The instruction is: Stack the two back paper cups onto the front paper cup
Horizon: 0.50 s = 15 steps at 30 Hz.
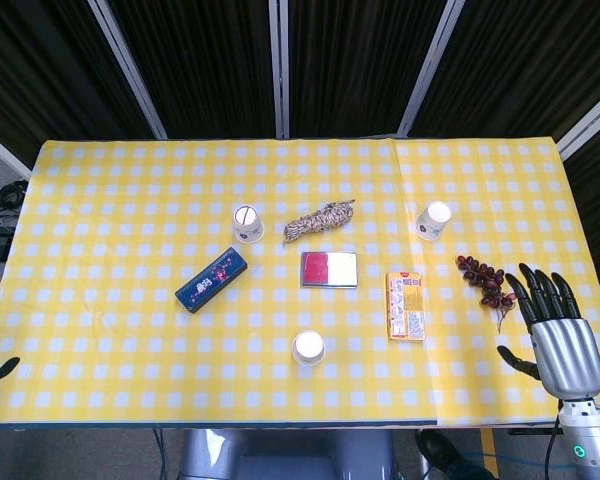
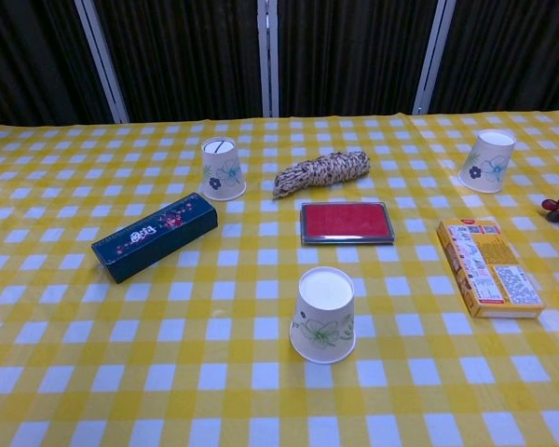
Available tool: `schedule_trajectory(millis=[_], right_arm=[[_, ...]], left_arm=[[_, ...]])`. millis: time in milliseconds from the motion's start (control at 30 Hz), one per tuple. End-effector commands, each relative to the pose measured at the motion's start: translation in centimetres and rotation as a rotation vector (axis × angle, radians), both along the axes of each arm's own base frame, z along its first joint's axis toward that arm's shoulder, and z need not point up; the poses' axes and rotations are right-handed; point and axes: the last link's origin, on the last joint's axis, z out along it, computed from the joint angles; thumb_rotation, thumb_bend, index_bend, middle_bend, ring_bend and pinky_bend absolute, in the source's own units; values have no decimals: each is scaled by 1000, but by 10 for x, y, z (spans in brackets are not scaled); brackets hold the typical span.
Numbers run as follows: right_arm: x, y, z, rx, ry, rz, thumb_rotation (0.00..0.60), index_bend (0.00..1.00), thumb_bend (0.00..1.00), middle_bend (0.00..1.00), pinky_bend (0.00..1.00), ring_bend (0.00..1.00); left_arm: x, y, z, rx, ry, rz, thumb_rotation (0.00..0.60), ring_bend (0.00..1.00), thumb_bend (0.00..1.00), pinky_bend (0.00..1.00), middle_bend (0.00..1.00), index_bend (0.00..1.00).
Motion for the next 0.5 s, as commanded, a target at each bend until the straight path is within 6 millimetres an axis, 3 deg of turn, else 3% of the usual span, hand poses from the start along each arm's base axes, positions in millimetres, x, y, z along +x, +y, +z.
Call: schedule_trajectory(millis=[33,333,500], right_arm=[[0,0,0,0,-1,-1,600,0,0,0,0,0],[-4,-3,-3,24,4,-5,600,0,0,0,0,0],[-12,-31,-9,94,11,-10,600,0,0,0,6,0]], left_arm=[[0,0,-1,-2,0,3,600,0,0,0,0,0],[0,-2,2,-2,1,9,600,0,0,0,0,0],[-1,0,2,-2,-6,19,600,0,0,0,0,0]])
